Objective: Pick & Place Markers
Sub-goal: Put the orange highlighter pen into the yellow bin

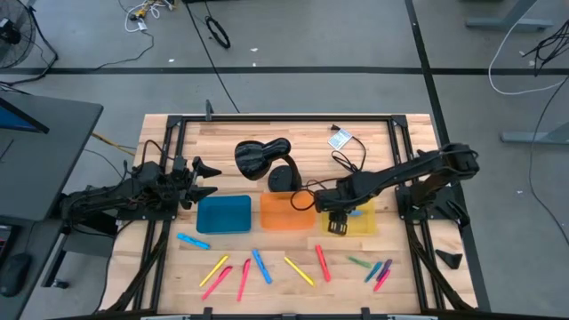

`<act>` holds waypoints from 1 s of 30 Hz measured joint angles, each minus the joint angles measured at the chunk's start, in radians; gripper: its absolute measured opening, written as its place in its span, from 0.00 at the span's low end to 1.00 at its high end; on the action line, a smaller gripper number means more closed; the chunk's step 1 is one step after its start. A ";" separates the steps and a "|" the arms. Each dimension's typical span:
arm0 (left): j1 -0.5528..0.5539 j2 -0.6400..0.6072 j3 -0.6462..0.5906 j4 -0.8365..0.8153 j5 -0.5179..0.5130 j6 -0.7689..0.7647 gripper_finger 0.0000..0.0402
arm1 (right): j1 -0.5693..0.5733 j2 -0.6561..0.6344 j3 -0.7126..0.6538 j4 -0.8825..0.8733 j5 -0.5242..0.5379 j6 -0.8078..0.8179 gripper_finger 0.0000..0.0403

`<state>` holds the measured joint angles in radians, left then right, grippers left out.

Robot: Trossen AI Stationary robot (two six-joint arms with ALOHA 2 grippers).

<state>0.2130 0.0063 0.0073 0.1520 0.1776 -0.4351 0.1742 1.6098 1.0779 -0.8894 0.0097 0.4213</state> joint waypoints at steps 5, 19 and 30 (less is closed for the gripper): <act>0.000 0.000 0.000 0.000 0.000 0.000 0.85 | 0.012 -0.049 0.000 -0.014 -0.001 0.185 0.40; 0.000 0.000 0.000 0.000 0.000 0.000 0.85 | 0.011 -0.150 0.000 -0.097 -0.204 0.771 0.40; 0.000 0.000 0.000 0.000 0.000 0.000 0.85 | 0.034 -0.172 0.000 -0.096 -0.238 0.833 0.40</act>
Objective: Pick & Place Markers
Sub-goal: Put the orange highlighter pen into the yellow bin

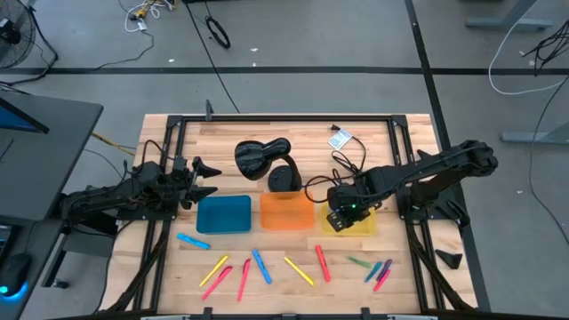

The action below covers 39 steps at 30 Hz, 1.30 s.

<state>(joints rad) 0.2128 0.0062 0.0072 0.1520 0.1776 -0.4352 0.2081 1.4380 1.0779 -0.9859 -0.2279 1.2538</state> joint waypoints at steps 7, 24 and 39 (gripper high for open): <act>0.000 0.000 0.000 0.000 0.000 0.000 0.85 | 0.046 0.044 0.037 -0.041 0.015 0.051 0.40; 0.000 0.000 0.000 0.000 0.000 0.000 0.85 | 0.217 0.345 0.475 -0.305 0.186 0.230 0.40; 0.000 0.000 0.000 0.000 0.000 0.000 0.85 | 0.290 0.569 0.767 -0.391 0.187 0.362 0.40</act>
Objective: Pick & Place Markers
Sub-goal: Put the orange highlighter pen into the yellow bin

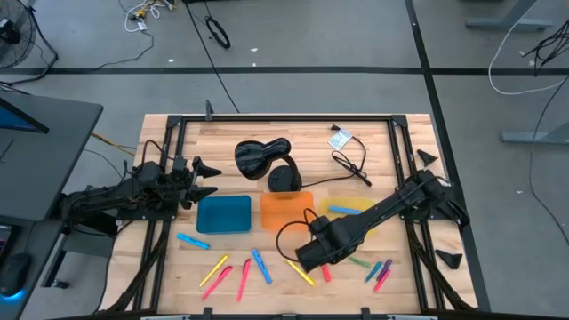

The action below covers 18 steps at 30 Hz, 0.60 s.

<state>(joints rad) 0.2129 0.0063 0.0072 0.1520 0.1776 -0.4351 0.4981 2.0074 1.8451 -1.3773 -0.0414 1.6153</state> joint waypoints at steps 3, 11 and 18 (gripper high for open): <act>0.000 0.000 0.000 0.000 0.000 0.000 0.85 | 0.001 0.018 0.030 0.004 0.000 0.019 0.40; 0.000 0.000 0.000 0.000 0.000 0.000 0.85 | 0.001 0.044 0.064 -0.001 0.000 0.052 0.40; 0.000 0.000 0.000 0.000 0.000 0.000 0.85 | 0.000 0.044 0.063 0.000 0.000 0.052 0.40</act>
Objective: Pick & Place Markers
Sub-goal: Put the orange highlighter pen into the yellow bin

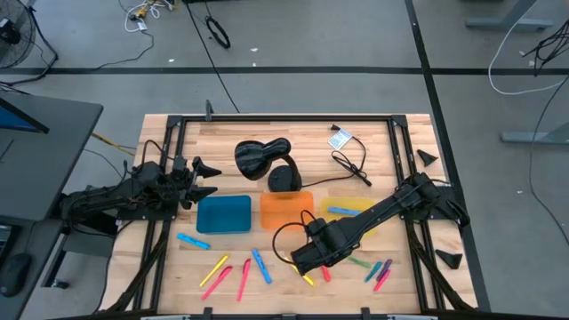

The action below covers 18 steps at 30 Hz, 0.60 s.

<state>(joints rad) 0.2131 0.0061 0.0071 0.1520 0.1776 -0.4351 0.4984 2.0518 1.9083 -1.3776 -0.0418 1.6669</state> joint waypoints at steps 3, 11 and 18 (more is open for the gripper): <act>0.000 0.000 0.000 0.000 0.000 0.000 0.85 | 0.001 0.008 -0.014 0.008 0.003 0.000 0.40; 0.000 0.000 0.000 0.002 0.000 0.000 0.85 | 0.003 0.020 -0.120 0.159 0.008 0.014 0.40; 0.000 0.000 0.000 0.001 0.000 0.000 0.85 | 0.003 0.019 -0.203 0.209 0.008 0.042 0.40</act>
<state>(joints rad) 0.2129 0.0063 0.0071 0.1529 0.1776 -0.4352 0.5014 2.0708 1.7052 -1.1687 -0.0341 1.7086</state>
